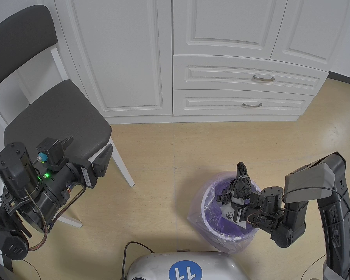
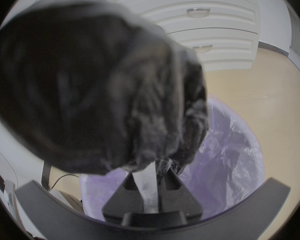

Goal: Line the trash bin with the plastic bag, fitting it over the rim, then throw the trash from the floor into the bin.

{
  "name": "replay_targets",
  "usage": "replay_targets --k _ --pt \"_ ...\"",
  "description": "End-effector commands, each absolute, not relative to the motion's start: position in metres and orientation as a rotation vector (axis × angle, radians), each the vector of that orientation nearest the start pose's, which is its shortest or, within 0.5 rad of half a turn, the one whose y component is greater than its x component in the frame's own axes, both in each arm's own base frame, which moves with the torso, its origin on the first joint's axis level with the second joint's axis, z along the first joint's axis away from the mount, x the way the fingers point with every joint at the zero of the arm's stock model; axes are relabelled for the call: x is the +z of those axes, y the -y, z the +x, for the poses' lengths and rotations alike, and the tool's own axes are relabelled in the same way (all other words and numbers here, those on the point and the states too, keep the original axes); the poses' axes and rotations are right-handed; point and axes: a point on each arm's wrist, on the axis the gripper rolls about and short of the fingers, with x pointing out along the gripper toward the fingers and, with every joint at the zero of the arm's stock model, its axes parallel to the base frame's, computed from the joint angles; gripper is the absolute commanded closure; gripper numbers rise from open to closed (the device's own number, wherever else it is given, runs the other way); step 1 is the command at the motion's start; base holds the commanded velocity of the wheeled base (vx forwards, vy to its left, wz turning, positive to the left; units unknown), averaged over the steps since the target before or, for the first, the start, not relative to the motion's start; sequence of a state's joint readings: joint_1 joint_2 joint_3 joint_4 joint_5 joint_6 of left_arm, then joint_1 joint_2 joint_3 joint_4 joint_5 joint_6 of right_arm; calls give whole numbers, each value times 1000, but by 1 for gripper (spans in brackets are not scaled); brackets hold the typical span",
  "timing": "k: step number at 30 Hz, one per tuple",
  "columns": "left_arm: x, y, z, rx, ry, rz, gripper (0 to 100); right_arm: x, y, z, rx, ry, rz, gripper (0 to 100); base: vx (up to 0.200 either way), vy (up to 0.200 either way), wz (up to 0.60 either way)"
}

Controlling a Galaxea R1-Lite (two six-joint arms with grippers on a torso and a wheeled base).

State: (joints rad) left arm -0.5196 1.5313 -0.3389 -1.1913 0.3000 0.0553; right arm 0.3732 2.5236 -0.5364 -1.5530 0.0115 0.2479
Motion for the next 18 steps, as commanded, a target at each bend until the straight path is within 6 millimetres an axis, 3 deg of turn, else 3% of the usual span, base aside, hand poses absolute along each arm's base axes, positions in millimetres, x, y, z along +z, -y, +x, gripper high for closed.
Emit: replay_targets --k 1,8,16,17,18 --pt "164 106 199 -220 -1 58 0 -65 -124 310 331 -481 160 100 0 0 0" --pt "163 107 199 -221 -4 58 0 -79 -126 316 321 -489 156 100 0 0 0" --pt "162 107 199 -221 -5 58 0 -80 -126 319 317 -482 161 100 0 0 0" --pt "161 107 199 -221 -8 61 0 -80 -126 320 317 -482 161 0 0 0 0" --pt "161 107 199 -221 -8 61 0 -80 -126 320 317 -482 161 0 0 0 0"
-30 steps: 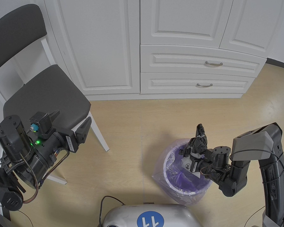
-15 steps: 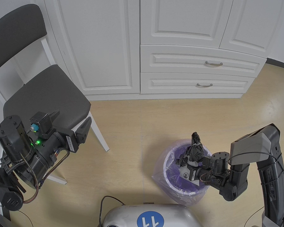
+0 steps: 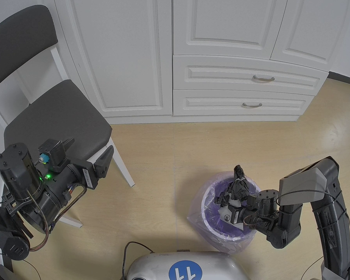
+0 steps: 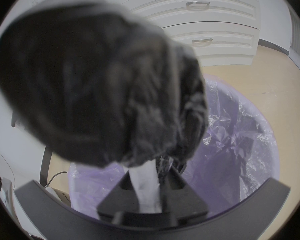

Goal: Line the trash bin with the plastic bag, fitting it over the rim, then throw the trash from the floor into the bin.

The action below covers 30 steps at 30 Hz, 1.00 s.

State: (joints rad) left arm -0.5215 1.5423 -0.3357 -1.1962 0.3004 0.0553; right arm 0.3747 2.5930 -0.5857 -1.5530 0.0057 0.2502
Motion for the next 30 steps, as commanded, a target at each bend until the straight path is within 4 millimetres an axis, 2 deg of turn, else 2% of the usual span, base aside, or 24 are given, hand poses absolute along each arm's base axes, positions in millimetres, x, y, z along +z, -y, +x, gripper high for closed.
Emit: replay_targets --k 1,16,21,30 --pt "162 107 199 -221 -5 60 0 -80 -125 318 316 -486 159 0 0 0 0" --pt "161 107 199 -220 -7 61 0 -71 -127 317 327 -466 148 0 0 0 0" --pt "163 106 198 -219 3 56 0 -31 -123 318 324 -368 149 0 0 0 0" --pt "168 102 199 -196 24 49 0 51 -97 300 266 -159 39 0 0 0 0"
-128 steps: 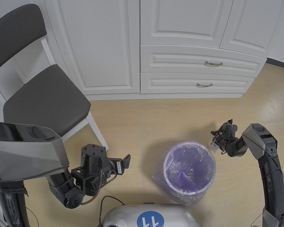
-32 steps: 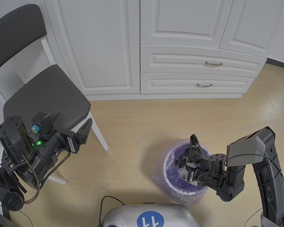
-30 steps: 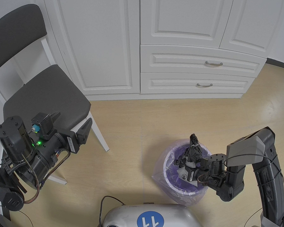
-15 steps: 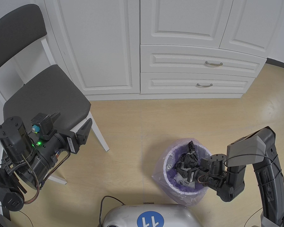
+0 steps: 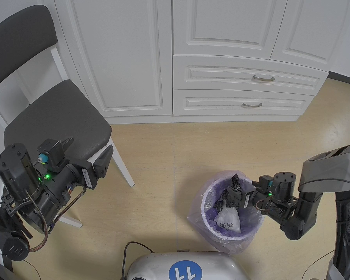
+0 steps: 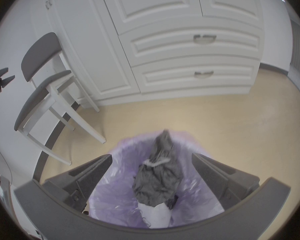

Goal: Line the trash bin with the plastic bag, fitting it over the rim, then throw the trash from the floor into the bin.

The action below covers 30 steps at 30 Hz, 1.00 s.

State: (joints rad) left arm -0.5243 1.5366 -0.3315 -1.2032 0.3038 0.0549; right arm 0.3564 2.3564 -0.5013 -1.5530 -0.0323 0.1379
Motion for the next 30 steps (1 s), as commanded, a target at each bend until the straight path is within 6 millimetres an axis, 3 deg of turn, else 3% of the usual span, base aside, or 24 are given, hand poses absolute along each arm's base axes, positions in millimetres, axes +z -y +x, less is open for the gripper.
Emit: replay_targets --k 1,3,5,6,7,11,16,24,25,26,27,30 --pt "171 97 199 -179 34 48 0 56 -93 298 257 -142 23 0 0 0 0" --pt "174 89 197 -145 52 63 0 67 -84 296 233 -110 -14 0 0 0 0" --pt "185 70 188 -77 104 107 0 89 -61 288 146 -42 -99 0 0 0 0" --pt "185 70 188 -77 104 107 0 89 -61 288 146 -42 -99 0 0 0 0" --pt "196 58 178 -34 155 120 0 106 -47 279 95 4 -117 0 0 0 0" --pt "215 48 157 -8 242 131 0 135 -24 252 30 86 -110 0 0 0 0" --pt "222 42 138 -5 259 169 0 156 -15 219 6 156 -55 0 0 0 0" --pt "271 26 91 10 339 201 0 196 -7 126 12 257 84 0 0 0 0" --pt "271 25 90 11 339 201 0 197 -7 123 13 258 84 0 0 0 0" --pt "278 19 74 17 346 200 0 202 -6 101 19 263 100 0 0 0 0" --pt "279 18 72 19 348 198 0 202 -5 99 19 264 101 0 0 0 0" --pt "280 6 42 51 347 199 0 206 -3 52 47 272 113 0 0 0 0"
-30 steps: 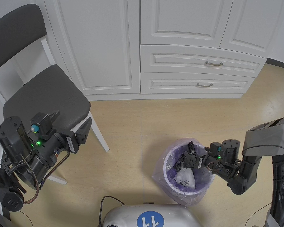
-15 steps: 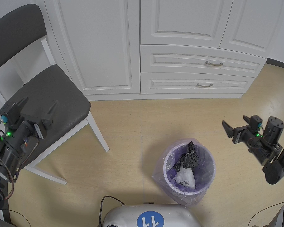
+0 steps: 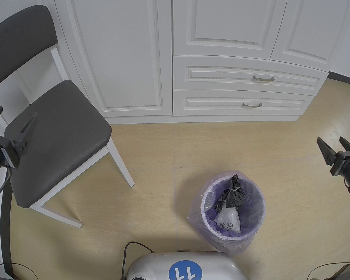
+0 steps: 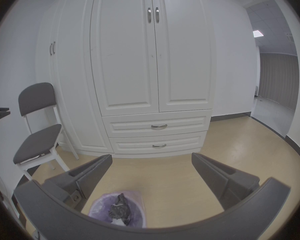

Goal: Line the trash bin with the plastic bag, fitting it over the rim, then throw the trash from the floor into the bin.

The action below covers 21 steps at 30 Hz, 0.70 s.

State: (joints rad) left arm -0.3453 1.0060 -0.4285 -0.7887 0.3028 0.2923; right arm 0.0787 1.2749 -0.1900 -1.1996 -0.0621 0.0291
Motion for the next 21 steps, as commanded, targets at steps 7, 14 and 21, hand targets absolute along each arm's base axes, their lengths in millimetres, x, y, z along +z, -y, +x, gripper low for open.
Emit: replay_targets --k 7,14,21 --pt "265 -7 1 123 347 200 0 183 2 -15 55 319 142 0 0 0 0" --pt "252 -13 -34 175 357 189 0 159 2 -43 27 451 214 0 0 0 0" --pt "237 -14 -53 210 354 196 0 129 1 -37 -11 412 244 0 0 0 0"
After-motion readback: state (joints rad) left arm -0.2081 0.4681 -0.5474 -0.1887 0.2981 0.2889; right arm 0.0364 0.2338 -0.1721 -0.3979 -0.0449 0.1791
